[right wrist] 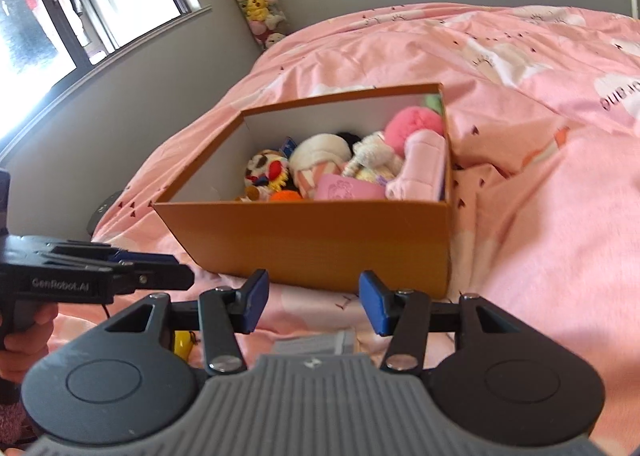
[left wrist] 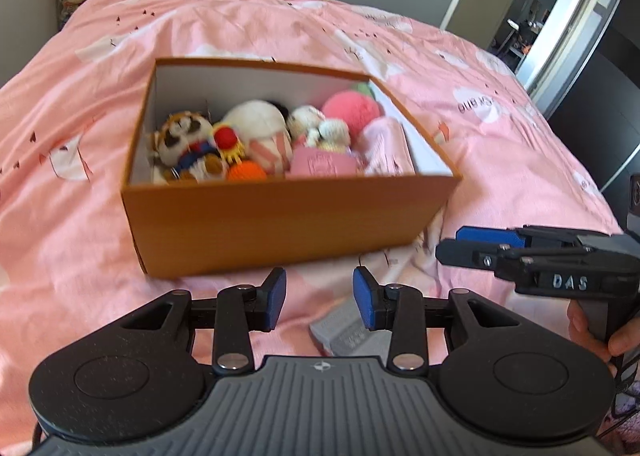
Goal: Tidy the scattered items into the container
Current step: 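Open both tools to release the items and move toward the notebook and dark box, then close left tool on the grey notebook while right tool grasps the dark small box, then lift the notebook with left tool while right tool carries the dark box over the shoebox, then lower and release the notebook with left tool while right tool drops the dark box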
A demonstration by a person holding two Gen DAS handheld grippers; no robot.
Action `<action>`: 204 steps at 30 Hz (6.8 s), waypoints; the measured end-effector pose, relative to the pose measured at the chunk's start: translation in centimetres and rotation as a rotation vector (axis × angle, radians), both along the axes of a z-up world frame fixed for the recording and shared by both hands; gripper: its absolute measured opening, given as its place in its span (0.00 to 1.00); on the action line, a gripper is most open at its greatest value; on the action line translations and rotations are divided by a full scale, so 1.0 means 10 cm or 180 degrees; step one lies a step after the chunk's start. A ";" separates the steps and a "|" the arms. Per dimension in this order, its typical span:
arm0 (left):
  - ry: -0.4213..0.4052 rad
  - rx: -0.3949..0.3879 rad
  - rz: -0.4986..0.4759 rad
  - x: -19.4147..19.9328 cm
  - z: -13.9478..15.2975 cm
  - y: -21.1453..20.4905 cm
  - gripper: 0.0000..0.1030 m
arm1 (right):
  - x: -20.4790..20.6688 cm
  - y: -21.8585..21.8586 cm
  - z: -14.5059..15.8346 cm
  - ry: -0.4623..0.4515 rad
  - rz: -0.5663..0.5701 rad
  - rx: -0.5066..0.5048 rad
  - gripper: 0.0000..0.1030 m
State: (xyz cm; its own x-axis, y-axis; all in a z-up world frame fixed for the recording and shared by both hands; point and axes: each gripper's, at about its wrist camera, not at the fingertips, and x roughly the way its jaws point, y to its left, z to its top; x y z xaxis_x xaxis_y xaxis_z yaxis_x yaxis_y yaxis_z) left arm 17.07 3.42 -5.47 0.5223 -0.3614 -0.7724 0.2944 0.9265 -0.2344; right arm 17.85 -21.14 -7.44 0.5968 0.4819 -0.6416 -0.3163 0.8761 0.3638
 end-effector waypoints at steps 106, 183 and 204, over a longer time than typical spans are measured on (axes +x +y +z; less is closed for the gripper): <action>0.0909 -0.1718 0.1275 -0.02 -0.76 0.59 0.16 | 0.13 -0.34 -0.76 0.1482 -0.0309 0.1238 0.25; 0.0418 -0.1133 0.0254 1.33 -0.08 0.71 0.16 | 1.45 0.56 -0.06 0.0779 -0.0256 0.0196 0.32; 0.0667 -0.1321 0.0286 1.40 -0.21 0.70 0.17 | 1.46 0.46 -0.05 0.0718 -0.0379 0.0208 0.32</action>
State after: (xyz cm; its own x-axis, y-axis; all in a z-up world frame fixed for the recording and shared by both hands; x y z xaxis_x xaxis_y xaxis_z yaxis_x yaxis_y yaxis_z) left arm 31.09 10.44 -7.55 0.4138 -0.6224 -0.6643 0.1243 0.7615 -0.6361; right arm 32.46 -16.50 -7.96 0.4970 0.4617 -0.7347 -0.1169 0.8746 0.4705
